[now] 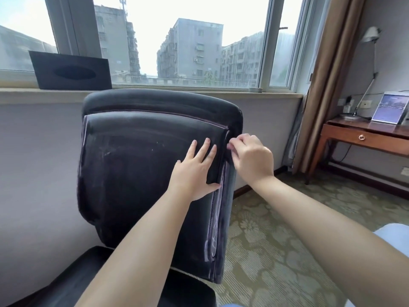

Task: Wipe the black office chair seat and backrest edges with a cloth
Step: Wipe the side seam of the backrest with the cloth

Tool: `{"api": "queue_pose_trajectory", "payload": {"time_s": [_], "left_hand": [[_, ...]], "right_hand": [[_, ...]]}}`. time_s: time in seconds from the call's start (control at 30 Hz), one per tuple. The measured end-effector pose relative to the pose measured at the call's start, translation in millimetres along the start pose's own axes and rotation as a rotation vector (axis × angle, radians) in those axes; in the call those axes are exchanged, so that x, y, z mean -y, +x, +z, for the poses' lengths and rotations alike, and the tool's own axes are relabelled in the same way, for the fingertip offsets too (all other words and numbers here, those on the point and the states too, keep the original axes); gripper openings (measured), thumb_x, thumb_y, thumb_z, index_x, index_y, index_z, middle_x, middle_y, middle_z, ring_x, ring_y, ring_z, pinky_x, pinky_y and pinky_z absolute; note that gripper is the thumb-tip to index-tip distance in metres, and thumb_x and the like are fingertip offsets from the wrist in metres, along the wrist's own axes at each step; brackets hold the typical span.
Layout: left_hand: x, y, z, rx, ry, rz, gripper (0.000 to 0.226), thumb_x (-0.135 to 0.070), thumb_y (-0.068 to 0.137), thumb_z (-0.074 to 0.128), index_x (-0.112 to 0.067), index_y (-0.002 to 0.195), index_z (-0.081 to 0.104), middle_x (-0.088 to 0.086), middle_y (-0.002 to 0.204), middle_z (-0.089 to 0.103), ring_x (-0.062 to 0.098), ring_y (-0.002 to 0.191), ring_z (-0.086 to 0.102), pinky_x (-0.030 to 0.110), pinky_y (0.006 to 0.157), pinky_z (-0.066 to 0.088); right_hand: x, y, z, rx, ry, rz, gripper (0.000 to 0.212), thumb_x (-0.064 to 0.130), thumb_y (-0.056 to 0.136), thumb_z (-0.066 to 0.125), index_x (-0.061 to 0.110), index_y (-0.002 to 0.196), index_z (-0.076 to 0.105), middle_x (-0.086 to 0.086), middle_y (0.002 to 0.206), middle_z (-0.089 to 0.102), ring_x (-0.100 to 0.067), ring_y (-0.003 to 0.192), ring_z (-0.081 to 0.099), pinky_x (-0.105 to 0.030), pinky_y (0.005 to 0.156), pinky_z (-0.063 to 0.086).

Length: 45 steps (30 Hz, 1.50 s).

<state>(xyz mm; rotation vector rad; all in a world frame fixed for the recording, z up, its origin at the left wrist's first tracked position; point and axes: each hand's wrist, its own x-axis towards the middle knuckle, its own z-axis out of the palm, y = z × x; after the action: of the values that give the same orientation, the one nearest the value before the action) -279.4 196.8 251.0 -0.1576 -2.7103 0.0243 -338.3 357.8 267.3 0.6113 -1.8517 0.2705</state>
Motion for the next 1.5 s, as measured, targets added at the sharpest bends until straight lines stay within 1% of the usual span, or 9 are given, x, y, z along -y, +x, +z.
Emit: {"api": "queue_pose_trajectory", "payload": {"time_s": [0.13,0.27,0.43,0.6,0.87,1.0,1.17,1.3,1.5], "left_hand": [[-2,0,0,0.006,-0.037,-0.016,0.1,-0.065,0.082,0.055,-0.028,0.152,-0.007,-0.01,0.159,-0.018,0.021,0.146,-0.017,0.054,0.11,0.031],[-1,1,2,0.005,-0.044,-0.017,0.105,-0.069,0.078,0.057,-0.029,0.152,-0.007,-0.01,0.158,-0.019,0.02,0.146,-0.018,0.055,0.11,0.03],[-2,-1,2,0.009,-0.046,-0.006,0.116,-0.071,0.071,0.062,-0.028,0.152,-0.008,-0.01,0.158,-0.021,0.02,0.145,-0.019,0.055,0.11,0.03],[-1,-3,2,0.047,-0.031,0.018,0.121,-0.071,0.068,0.066,-0.027,0.151,-0.011,-0.008,0.157,-0.023,0.023,0.144,-0.022,0.057,0.111,0.024],[1,-4,2,0.056,-0.034,0.015,0.122,-0.071,0.068,0.066,-0.027,0.151,-0.012,-0.008,0.157,-0.024,0.022,0.144,-0.022,0.057,0.112,0.024],[6,-6,-3,0.021,0.024,0.056,0.114,-0.075,0.072,0.057,-0.026,0.152,-0.008,-0.007,0.159,-0.017,0.022,0.147,-0.013,0.054,0.114,0.022],[23,4,-16,-0.101,0.142,0.168,0.106,-0.075,0.077,0.051,-0.017,0.153,0.005,-0.002,0.158,0.009,0.023,0.141,0.016,0.04,0.114,0.022],[22,14,-16,-0.045,0.092,0.126,0.112,-0.071,0.074,0.059,-0.024,0.153,-0.004,0.003,0.159,-0.013,0.026,0.146,-0.01,0.053,0.117,0.008],[20,14,-10,0.002,-0.064,0.074,0.115,-0.063,0.072,0.068,-0.029,0.152,-0.008,-0.006,0.158,-0.022,0.019,0.145,-0.021,0.064,0.112,0.015]], "right_hand": [[4,19,1,-0.016,0.068,0.167,0.007,0.008,0.077,0.071,0.009,0.084,0.069,-0.007,0.082,0.065,-0.029,0.075,0.063,-0.028,0.05,0.047],[13,-2,8,-0.009,0.104,0.16,0.003,0.01,0.079,0.071,0.009,0.082,0.069,-0.006,0.083,0.061,-0.025,0.073,0.061,-0.027,0.046,0.046],[16,-27,8,-0.001,0.056,0.069,0.024,0.024,0.087,0.049,0.013,0.08,0.069,-0.002,0.082,0.06,-0.021,0.067,0.059,-0.025,0.04,0.042],[7,23,1,-0.081,0.067,0.279,0.004,0.014,0.083,0.068,0.013,0.086,0.071,-0.005,0.087,0.061,-0.025,0.075,0.059,-0.023,0.051,0.036],[17,-9,4,-0.018,0.112,0.196,0.005,0.013,0.08,0.073,0.013,0.084,0.071,-0.004,0.085,0.062,-0.023,0.072,0.062,-0.024,0.048,0.044],[14,15,-2,-0.06,0.083,0.226,0.005,0.011,0.081,0.07,0.01,0.086,0.07,-0.006,0.086,0.062,-0.026,0.075,0.061,-0.022,0.052,0.036],[9,30,-2,-0.074,0.076,0.237,0.005,0.013,0.083,0.068,0.01,0.086,0.07,-0.008,0.087,0.062,-0.028,0.076,0.06,-0.024,0.051,0.036],[16,39,9,-0.038,0.08,0.198,0.003,0.01,0.081,0.069,0.008,0.083,0.069,-0.008,0.086,0.062,-0.029,0.077,0.061,-0.026,0.051,0.041],[19,23,18,-0.099,0.159,0.313,0.009,0.012,0.084,0.066,0.011,0.092,0.07,-0.008,0.092,0.061,-0.027,0.08,0.061,-0.025,0.055,0.041]]}}
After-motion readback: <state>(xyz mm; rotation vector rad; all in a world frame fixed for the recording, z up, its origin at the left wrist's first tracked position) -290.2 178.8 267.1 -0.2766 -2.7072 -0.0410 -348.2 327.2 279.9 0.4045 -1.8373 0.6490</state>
